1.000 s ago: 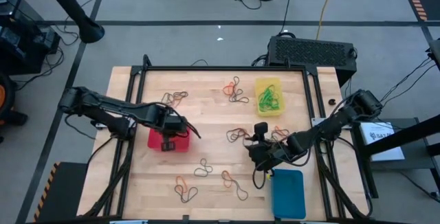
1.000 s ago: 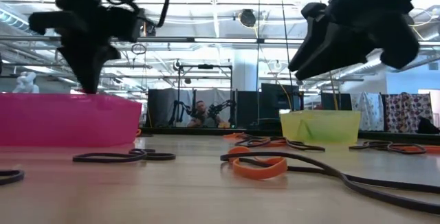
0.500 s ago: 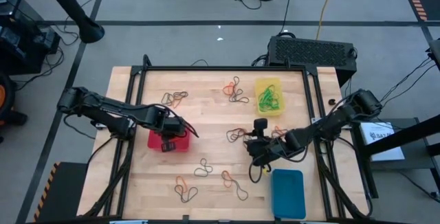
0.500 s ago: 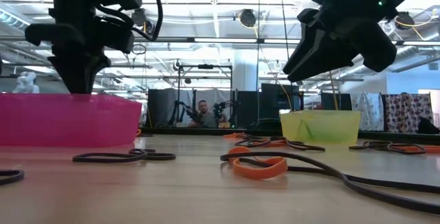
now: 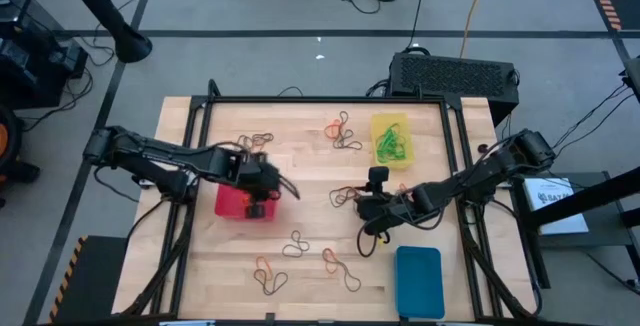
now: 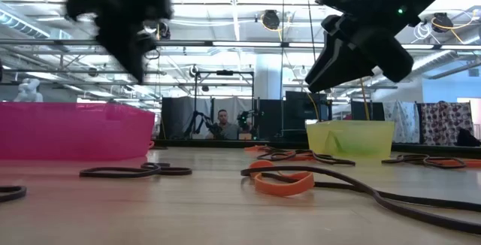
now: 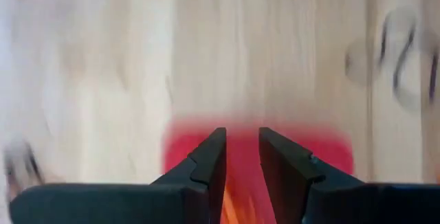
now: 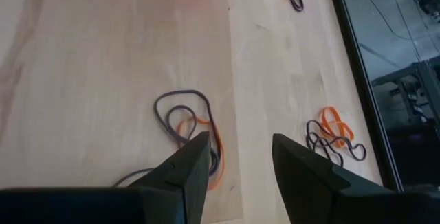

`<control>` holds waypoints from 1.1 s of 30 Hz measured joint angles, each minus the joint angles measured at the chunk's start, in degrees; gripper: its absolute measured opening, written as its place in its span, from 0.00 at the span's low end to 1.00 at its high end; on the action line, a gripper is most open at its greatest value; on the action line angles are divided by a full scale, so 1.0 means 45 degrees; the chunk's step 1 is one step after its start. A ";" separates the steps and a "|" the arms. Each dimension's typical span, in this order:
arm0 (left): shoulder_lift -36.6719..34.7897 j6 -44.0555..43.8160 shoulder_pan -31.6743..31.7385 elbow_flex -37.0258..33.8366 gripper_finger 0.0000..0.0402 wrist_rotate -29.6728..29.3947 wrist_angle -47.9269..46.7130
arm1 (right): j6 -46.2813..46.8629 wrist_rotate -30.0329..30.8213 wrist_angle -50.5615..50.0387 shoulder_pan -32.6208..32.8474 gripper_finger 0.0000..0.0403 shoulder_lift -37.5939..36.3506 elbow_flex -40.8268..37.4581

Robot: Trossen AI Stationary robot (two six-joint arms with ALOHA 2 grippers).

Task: Sort rubber bands into baskets
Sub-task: Put the orange rubber band into the pink bin

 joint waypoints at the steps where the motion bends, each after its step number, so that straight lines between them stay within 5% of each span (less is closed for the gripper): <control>1: 0.0071 0.0450 0.0303 0.0003 0.23 0.0055 0.0871 | 0.0021 0.0000 0.0013 -0.0054 0.37 0.0000 0.0000; 13: 0.4423 0.3459 0.5813 0.0872 0.17 0.2746 0.7647 | 0.1579 -0.0005 0.0125 -0.0234 0.37 -0.0005 -0.0571; 18: 0.7336 0.4141 0.6913 0.4280 0.17 0.5113 0.5672 | 0.1896 0.0014 0.0126 -0.0288 0.37 -0.0005 -0.0975; 26: 1.1241 0.6607 0.7321 1.0161 0.17 0.5098 0.0646 | 0.1930 0.0026 0.0218 -0.0396 0.37 -0.0005 -0.0991; 33: 1.2829 0.8170 0.7558 1.2885 0.17 0.4057 -0.2174 | 0.2362 -0.0049 0.0021 -0.0178 0.37 -0.0005 -0.0991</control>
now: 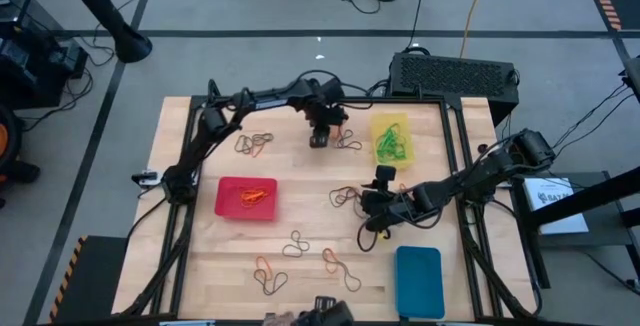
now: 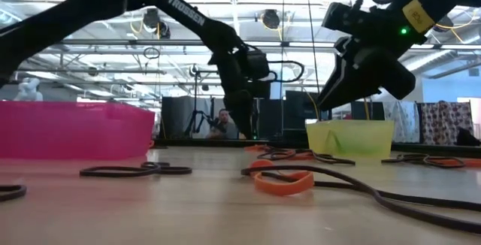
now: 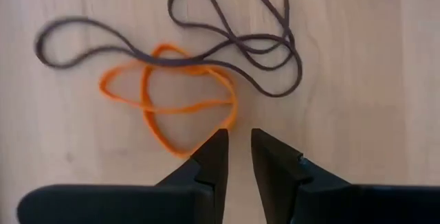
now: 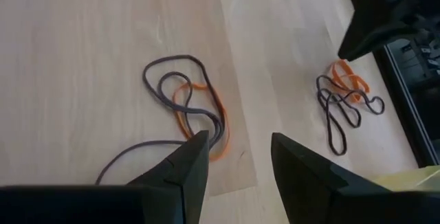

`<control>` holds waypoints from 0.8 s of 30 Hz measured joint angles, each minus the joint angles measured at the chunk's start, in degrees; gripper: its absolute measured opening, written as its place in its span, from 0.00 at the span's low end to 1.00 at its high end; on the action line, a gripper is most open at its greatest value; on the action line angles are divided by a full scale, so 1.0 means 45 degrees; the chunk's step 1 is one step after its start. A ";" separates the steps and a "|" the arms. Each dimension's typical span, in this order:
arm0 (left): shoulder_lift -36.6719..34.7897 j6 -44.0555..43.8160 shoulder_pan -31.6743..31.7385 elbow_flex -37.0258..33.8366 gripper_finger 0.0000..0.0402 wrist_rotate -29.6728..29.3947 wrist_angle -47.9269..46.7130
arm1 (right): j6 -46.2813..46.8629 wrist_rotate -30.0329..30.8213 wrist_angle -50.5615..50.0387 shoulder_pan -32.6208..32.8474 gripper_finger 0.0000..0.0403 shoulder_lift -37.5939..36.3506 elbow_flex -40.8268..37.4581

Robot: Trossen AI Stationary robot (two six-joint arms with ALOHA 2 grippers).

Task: Sort rubber bands into baskets
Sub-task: Put the orange rubber band into the pink bin

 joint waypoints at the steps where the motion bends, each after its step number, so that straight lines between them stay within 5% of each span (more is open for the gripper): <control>1: 0.0077 0.0337 0.0036 0.0136 0.17 -0.0023 -0.0038 | 0.0017 0.0000 -0.0025 0.0042 0.37 0.0000 0.0000; 7: 0.0166 0.3244 0.0168 0.0259 0.17 -0.0954 -0.0451 | 0.0130 0.0000 0.0000 0.0231 0.37 0.0000 0.0000; 11: 0.0341 0.4995 0.0055 0.0263 0.17 -0.3116 -0.0383 | 0.0125 0.0005 0.0008 0.0218 0.37 0.0000 0.0000; 24: -0.1142 0.2486 0.0170 0.0263 0.17 -0.5418 -0.2450 | -0.1801 0.0079 0.1731 -0.1137 0.37 0.0000 0.0000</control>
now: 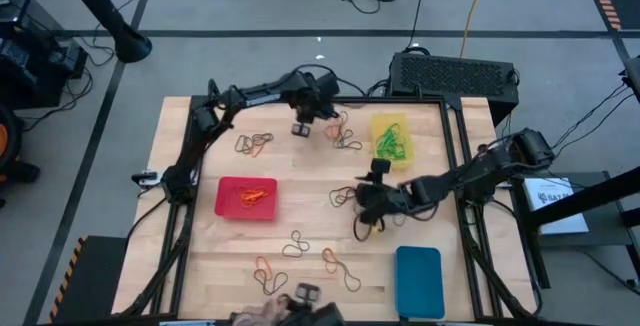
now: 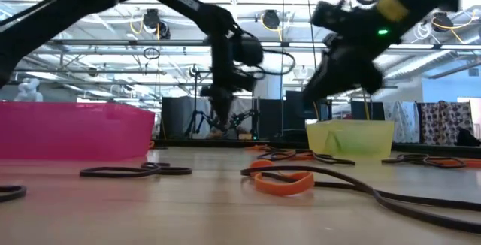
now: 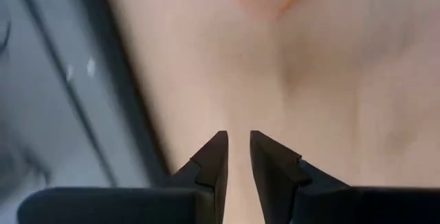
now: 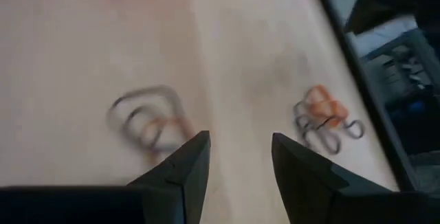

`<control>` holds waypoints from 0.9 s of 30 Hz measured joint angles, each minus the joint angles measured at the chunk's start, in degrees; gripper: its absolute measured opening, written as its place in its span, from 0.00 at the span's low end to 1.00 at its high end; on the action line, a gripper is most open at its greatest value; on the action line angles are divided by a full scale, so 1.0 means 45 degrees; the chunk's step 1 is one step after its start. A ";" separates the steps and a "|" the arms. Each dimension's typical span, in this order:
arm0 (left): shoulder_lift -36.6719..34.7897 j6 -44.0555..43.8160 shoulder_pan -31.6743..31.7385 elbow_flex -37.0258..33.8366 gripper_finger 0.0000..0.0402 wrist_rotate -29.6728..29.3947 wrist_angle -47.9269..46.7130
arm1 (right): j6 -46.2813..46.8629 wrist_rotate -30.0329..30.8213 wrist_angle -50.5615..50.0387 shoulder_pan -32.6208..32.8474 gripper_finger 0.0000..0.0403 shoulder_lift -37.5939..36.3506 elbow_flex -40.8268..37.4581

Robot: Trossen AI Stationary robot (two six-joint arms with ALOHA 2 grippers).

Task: Sort rubber bands into baskets
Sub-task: Put the orange rubber band into the pink bin

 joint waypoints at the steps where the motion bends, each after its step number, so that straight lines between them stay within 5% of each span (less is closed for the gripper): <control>1: -0.0219 -0.0408 0.0170 0.0000 0.17 -0.0381 -0.0450 | -0.0185 -0.0041 0.0388 -0.0372 0.37 0.0000 0.0000; 5: -0.1435 -0.2513 0.1202 0.0000 0.17 -0.0438 -0.2380 | -0.0506 -0.1158 0.2197 -0.2341 0.37 0.0000 0.0000; 12: -0.4506 -0.4799 0.3177 -0.2291 0.17 0.2406 -0.2883 | -0.1084 -0.5016 0.3758 -0.6053 0.37 0.0812 0.0352; 20: -0.9429 -0.4805 0.3556 -0.9410 0.17 0.4508 0.2324 | -0.1880 -0.6647 0.4078 -0.7867 0.37 0.3735 0.2544; 27: -1.2677 -0.6351 0.2003 -1.5192 0.17 0.6909 0.8932 | -0.1431 -0.5687 0.2331 -0.8194 0.37 0.6123 0.5000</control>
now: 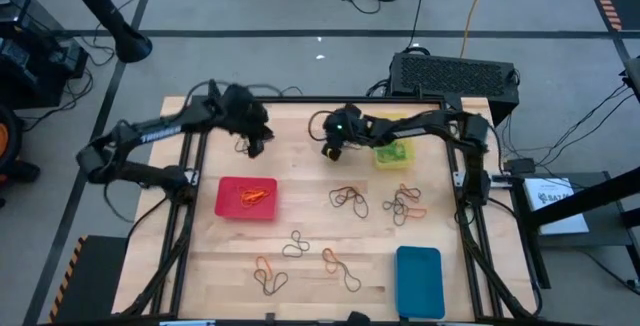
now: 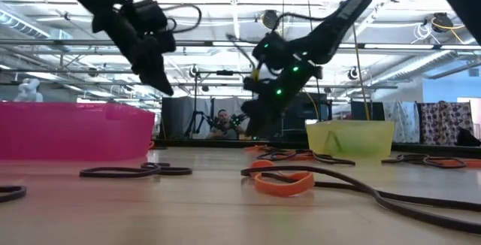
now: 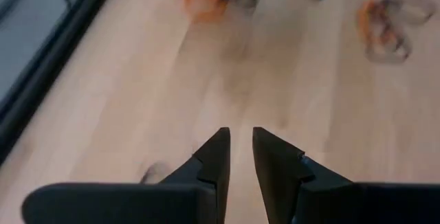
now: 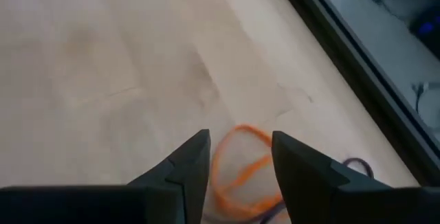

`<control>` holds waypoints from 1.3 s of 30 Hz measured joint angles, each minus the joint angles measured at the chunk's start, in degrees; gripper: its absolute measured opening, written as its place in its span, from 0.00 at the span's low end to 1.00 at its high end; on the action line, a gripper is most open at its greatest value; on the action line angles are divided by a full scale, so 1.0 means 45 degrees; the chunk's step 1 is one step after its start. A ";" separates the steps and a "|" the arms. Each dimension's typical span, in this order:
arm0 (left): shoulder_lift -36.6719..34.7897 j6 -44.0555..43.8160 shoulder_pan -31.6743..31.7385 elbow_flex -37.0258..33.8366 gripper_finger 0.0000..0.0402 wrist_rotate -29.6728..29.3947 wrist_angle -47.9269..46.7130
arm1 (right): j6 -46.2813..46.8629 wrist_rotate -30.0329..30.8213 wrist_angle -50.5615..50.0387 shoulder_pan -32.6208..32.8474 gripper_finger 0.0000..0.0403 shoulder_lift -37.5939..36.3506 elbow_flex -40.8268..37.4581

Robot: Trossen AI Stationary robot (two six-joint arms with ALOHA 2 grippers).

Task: Sort rubber bands into baskets
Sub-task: Put the orange rubber band into the pink bin

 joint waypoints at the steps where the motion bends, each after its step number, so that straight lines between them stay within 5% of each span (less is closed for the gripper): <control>1: -0.0240 -0.0141 -0.0282 -0.0448 0.17 -0.0004 0.0836 | 0.0199 -0.0002 -0.0274 -0.0069 0.37 0.0242 0.0358; 10: -0.0808 -0.0767 -0.2045 -0.1237 0.17 -0.0088 0.2054 | 0.1512 0.0795 -0.3991 -0.0088 0.32 0.1897 0.2709; 16: -0.0820 -0.0773 -0.2592 -0.1239 0.17 -0.0655 0.2353 | 0.0851 0.0293 -0.4544 0.0131 0.06 0.1531 0.2673; 20: -0.0824 -0.1062 -0.3020 -0.1503 0.17 -0.0680 0.2783 | 0.0160 0.0418 -0.5054 0.0555 0.01 0.0756 0.2620; 29: -0.0542 -0.1773 -0.4190 -0.4987 0.17 -0.0689 0.9418 | -0.0983 0.0166 -0.2895 0.1880 0.00 -0.2642 0.0752; 35: 0.0495 -0.1763 -0.5003 -0.5980 0.17 -0.0419 1.5005 | -0.0402 -0.3951 0.0071 0.1844 0.00 -0.4652 -0.1736; 39: 0.1527 -0.1763 -0.5554 -0.5775 0.17 -0.0339 1.7175 | 0.0454 -0.5446 0.1883 0.1977 0.00 -0.5236 -0.3151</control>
